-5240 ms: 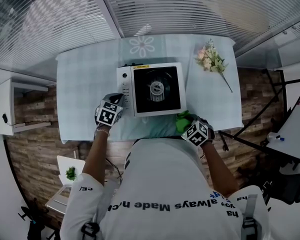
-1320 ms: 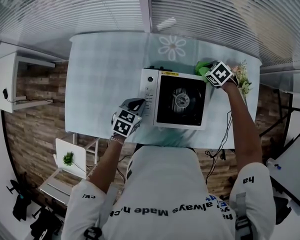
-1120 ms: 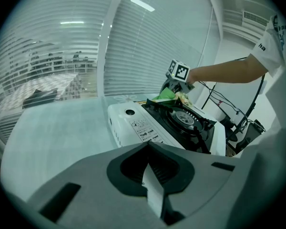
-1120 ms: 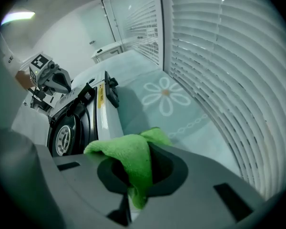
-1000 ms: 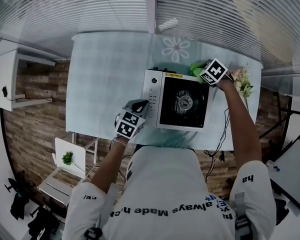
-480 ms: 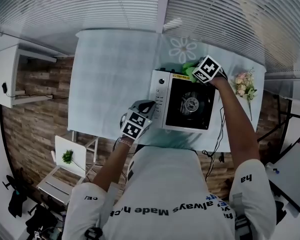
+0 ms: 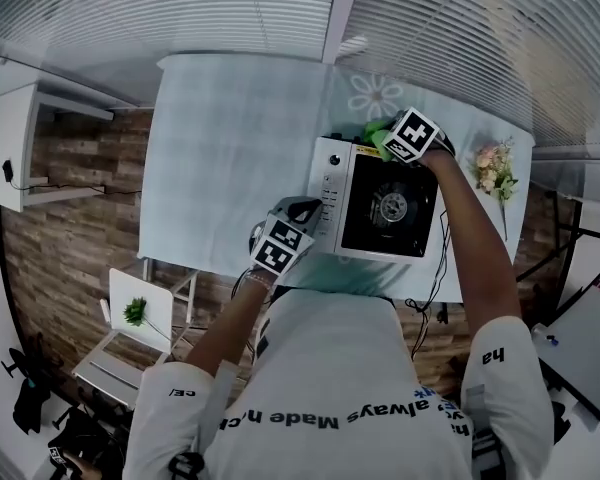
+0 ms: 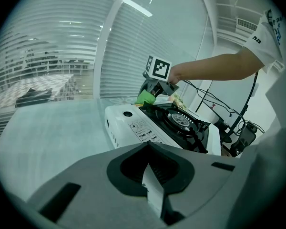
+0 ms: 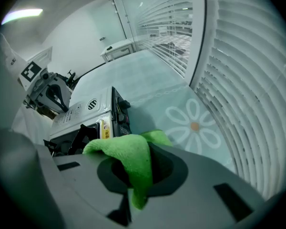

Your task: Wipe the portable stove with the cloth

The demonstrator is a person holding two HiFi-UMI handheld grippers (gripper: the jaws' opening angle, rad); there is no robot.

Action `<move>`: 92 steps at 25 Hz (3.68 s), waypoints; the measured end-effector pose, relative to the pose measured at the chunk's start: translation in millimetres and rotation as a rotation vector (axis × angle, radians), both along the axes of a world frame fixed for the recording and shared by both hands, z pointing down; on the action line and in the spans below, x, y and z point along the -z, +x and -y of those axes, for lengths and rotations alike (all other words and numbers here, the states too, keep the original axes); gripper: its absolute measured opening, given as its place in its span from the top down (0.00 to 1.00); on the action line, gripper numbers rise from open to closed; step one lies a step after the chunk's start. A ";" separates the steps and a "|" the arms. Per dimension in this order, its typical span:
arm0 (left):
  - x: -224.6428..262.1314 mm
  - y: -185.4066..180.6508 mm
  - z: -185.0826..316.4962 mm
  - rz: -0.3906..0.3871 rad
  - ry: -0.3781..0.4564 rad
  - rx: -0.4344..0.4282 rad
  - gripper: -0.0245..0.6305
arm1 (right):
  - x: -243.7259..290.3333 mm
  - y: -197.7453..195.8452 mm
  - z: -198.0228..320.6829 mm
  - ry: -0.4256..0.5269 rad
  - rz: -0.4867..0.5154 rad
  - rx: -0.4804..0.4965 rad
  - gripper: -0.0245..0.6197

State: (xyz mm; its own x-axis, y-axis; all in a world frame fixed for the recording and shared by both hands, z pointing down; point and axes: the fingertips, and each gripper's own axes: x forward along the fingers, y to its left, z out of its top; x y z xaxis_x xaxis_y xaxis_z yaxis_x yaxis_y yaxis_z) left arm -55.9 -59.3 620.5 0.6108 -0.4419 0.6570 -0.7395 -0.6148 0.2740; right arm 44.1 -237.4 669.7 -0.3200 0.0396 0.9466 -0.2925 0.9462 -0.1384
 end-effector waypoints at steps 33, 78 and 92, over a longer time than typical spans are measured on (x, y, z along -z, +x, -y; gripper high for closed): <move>-5.8 -21.3 -69.3 -0.069 -0.067 0.019 0.94 | 7.7 -183.2 -64.1 0.275 -0.083 0.601 0.92; -0.7 -92.2 -106.8 0.038 -0.046 0.093 0.94 | 5.3 -177.5 -282.6 0.031 -0.113 0.863 0.92; 77.4 -113.0 -64.3 -0.041 0.203 0.245 0.94 | 127.2 -180.1 -256.2 0.187 0.411 0.282 0.92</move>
State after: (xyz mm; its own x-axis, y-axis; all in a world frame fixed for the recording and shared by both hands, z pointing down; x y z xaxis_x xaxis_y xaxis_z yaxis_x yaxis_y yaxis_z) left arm -168.8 5.0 543.1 0.4941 -0.6987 0.5174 -0.8632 -0.4652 0.1961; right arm -136.0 18.8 542.5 -0.6677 0.0202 0.7442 0.0193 0.9998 -0.0098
